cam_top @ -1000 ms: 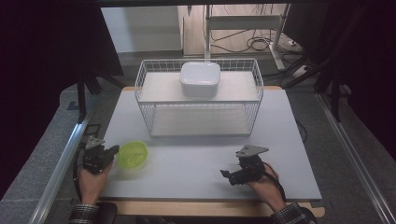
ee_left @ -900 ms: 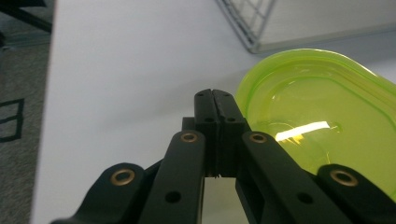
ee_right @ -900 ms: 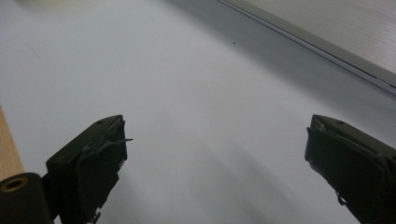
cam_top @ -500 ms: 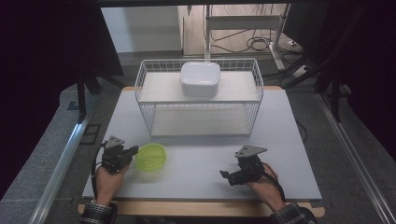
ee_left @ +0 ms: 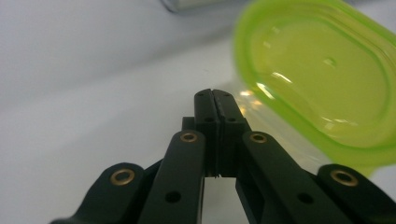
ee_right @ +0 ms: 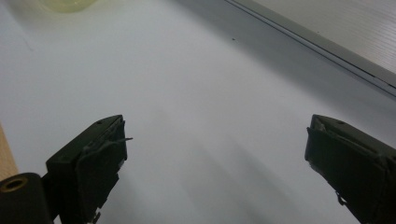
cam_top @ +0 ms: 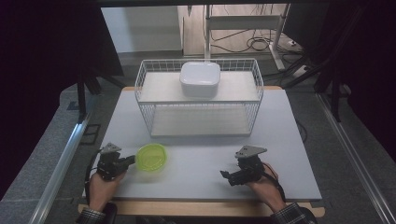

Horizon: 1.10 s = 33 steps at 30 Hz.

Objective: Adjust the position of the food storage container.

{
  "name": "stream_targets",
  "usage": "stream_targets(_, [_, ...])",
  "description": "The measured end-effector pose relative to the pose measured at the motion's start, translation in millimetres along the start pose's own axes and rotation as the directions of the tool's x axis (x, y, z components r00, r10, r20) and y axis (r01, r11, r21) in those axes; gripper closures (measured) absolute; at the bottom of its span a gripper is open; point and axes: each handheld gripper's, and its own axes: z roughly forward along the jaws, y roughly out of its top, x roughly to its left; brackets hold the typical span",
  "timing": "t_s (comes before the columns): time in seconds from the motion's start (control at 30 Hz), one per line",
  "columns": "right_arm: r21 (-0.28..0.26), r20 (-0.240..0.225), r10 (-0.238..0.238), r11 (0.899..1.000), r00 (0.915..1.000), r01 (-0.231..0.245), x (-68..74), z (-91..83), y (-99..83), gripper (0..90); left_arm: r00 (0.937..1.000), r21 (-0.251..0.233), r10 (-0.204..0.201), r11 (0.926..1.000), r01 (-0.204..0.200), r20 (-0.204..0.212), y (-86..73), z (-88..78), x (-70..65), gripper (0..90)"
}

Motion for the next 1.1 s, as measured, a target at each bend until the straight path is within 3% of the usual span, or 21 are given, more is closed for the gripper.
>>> stream_targets(0.07, [0.007,0.008,-0.004,1.0,1.0,0.004,-0.2,0.4,-0.5,5.7,0.9997,0.02,0.025,0.9995,-0.025,-0.003,0.8,5.0,-5.7,90.0])
stream_targets(0.23, [0.01,0.012,-0.004,1.0,0.9999,0.004,-0.4,1.9,-1.0,5.7,0.9997,0.016,0.006,0.9998,-0.007,0.024,3.1,11.3,-6.0,90.0])
stream_targets(0.5, [0.021,0.013,-0.016,1.0,0.9998,0.016,0.7,4.3,-1.3,5.7,0.9977,0.043,0.038,0.9983,-0.04,0.057,8.4,22.3,-15.9,90.0])
stream_targets(0.73, [0.025,0.013,-0.015,1.0,0.9998,0.015,1.0,4.7,-1.5,5.7,0.9911,0.054,0.073,0.9954,-0.08,0.111,15.6,36.7,-34.2,90.0])
stream_targets(1.1, [0.031,0.012,-0.017,0.999,0.9998,0.017,1.5,5.9,-1.8,5.6,0.9803,0.049,0.135,0.9884,-0.143,0.144,26.6,56.1,-65.7,88.9])
